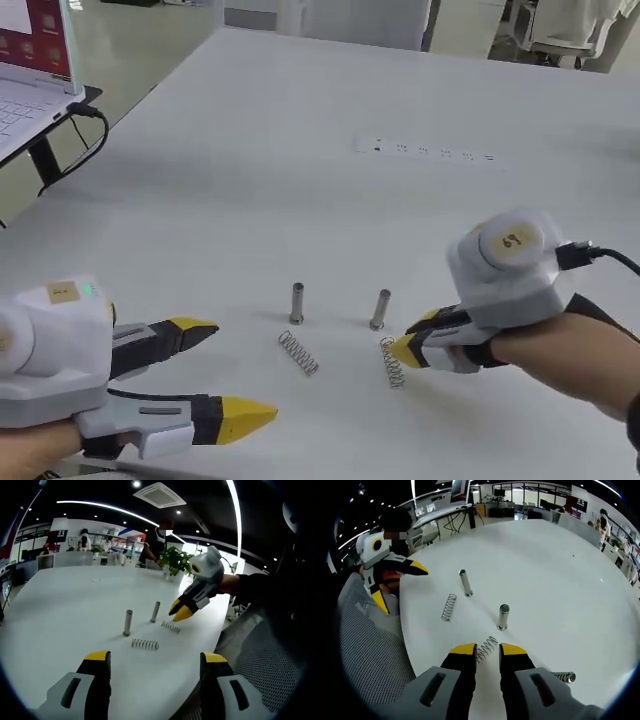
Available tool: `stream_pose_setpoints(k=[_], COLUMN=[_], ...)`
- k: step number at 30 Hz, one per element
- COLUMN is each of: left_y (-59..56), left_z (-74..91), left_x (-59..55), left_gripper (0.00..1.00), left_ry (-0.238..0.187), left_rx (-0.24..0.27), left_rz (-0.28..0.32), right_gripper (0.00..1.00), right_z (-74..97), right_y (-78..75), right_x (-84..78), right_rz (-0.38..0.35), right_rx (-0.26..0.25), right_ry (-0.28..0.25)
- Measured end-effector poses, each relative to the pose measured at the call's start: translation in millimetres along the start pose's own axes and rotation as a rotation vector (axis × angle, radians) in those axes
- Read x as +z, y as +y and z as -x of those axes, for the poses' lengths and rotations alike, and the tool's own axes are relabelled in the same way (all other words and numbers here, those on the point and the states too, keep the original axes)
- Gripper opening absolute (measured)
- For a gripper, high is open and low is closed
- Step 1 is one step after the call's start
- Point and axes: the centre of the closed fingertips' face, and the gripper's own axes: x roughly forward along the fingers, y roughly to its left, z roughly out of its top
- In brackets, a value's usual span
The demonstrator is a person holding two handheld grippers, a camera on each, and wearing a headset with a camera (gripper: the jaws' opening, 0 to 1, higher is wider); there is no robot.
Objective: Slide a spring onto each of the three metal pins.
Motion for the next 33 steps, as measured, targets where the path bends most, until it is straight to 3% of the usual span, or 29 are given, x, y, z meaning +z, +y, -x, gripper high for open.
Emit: stream_pose_setpoints(k=[16,33], left_y=[0.6,1.6], left_z=[-0.2,0.2], left_x=[-2.1,-2.3], left_gripper=[0.67,0.67], left_ry=[0.007,0.005], left_rx=[-0.001,0.001], left_rz=[-0.005,-0.004], right_gripper=[0.19,0.19], right_z=[-15.0,-28.7], right_y=[-1.6,9.7], right_x=[-9.7,-5.1], right_rz=[-0.079,-0.057], right_rx=[-0.016,-0.005], right_ry=[0.076,0.109])
